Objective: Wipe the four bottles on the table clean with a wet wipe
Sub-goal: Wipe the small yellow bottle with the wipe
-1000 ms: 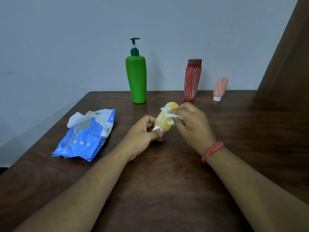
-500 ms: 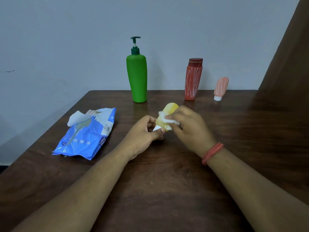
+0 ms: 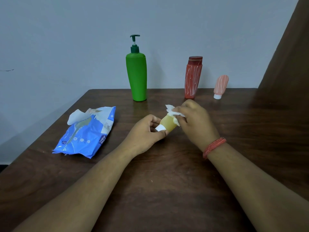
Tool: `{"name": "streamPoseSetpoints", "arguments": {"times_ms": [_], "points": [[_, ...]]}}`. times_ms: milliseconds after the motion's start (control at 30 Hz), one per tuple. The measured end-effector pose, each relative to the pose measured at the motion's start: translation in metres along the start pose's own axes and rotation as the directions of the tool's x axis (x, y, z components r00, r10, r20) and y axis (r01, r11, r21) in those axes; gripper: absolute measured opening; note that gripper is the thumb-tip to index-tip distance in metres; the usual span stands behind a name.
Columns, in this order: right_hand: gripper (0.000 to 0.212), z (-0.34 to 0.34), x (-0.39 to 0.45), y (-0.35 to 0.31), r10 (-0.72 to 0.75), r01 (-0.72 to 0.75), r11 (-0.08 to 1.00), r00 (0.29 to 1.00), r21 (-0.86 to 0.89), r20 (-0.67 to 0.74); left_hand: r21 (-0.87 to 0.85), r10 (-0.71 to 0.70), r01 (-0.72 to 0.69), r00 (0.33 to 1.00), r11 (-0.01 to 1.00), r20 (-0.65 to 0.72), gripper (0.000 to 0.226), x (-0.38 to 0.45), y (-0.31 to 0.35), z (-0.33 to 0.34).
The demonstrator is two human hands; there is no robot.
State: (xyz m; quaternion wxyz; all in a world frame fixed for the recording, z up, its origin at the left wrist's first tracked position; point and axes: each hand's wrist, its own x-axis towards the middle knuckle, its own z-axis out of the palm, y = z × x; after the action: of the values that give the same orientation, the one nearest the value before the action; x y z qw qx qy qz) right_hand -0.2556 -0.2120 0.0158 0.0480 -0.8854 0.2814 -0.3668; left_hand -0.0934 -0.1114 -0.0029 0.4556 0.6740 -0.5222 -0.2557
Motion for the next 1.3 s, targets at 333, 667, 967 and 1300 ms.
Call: {"name": "streamPoseSetpoints", "arguments": {"times_ms": [333,667,967,1300], "points": [[0.029,-0.002,0.002,-0.001,0.091,-0.090,0.995,0.996,-0.035,0.015,0.198,0.067,-0.050,0.995,0.979,-0.077,0.029,-0.005,0.008,-0.005],[0.029,-0.001,0.003,0.010,0.152,-0.152,0.988,0.988,0.012,0.020,0.285,0.180,-0.135,0.974,0.949,-0.137,0.032,-0.001,0.009,-0.004],[0.026,0.005,0.000,-0.011,-0.068,0.068,0.997,0.998,0.034,0.014,0.224,0.201,-0.153,0.957,0.962,-0.209,0.030,0.001,0.006,-0.002],[0.022,0.002,-0.004,-0.003,-0.229,0.219,0.968,0.970,0.123,0.074,-0.126,-0.027,0.000,0.976,0.992,-0.214,0.024,-0.001,0.001,-0.001]]}}
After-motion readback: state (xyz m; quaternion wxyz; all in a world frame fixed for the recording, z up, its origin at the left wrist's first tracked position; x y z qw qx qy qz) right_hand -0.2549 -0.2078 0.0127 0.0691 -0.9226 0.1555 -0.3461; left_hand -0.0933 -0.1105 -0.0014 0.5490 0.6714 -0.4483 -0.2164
